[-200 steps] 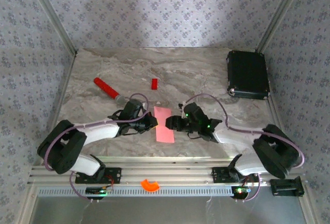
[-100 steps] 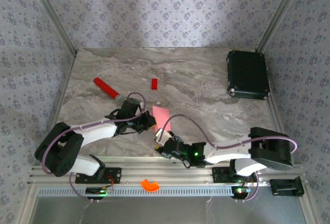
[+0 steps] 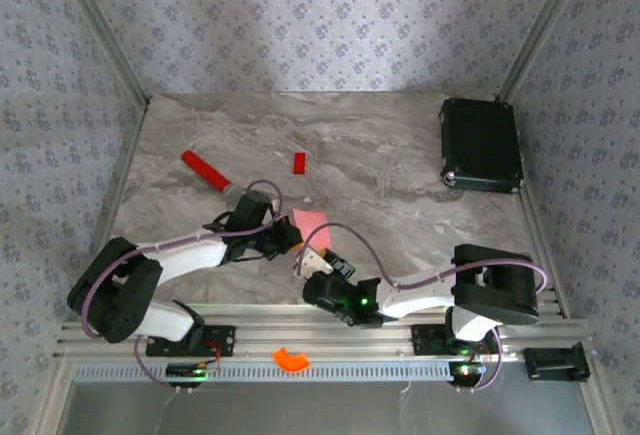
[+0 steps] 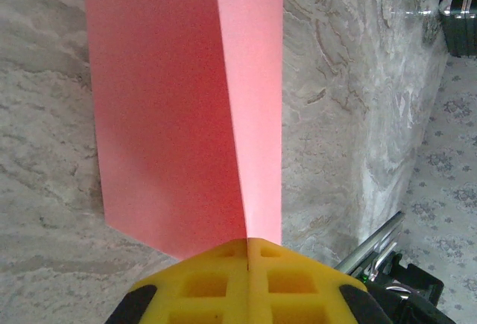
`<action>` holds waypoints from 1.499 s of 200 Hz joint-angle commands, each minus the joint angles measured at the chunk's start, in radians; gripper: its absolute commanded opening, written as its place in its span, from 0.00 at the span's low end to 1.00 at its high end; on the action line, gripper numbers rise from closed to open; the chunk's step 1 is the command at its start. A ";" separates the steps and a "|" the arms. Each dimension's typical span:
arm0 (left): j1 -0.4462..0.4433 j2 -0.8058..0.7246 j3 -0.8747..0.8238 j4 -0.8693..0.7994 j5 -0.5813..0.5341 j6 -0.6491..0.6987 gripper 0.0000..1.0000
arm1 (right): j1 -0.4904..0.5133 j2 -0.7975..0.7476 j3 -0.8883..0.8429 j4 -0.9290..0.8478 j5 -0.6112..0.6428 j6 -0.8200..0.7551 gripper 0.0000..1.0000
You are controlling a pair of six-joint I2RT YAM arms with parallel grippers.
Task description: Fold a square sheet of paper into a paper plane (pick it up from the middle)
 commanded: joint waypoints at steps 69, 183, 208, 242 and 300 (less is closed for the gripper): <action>0.004 0.009 0.011 -0.023 0.024 0.014 0.00 | -0.008 -0.056 -0.015 0.006 -0.091 0.027 0.24; 0.004 0.003 0.030 -0.084 -0.001 0.039 0.12 | -0.034 -0.055 -0.001 -0.024 -0.219 0.073 0.00; 0.006 -0.032 0.025 -0.118 -0.049 0.040 0.42 | -0.070 -0.062 0.000 -0.011 -0.351 0.138 0.00; 0.020 -0.103 0.020 -0.192 -0.113 0.055 0.62 | -0.181 -0.063 0.008 0.000 -0.629 0.279 0.00; 0.041 -0.167 -0.005 -0.220 -0.138 0.050 0.66 | -0.361 -0.038 0.014 0.048 -0.937 0.514 0.00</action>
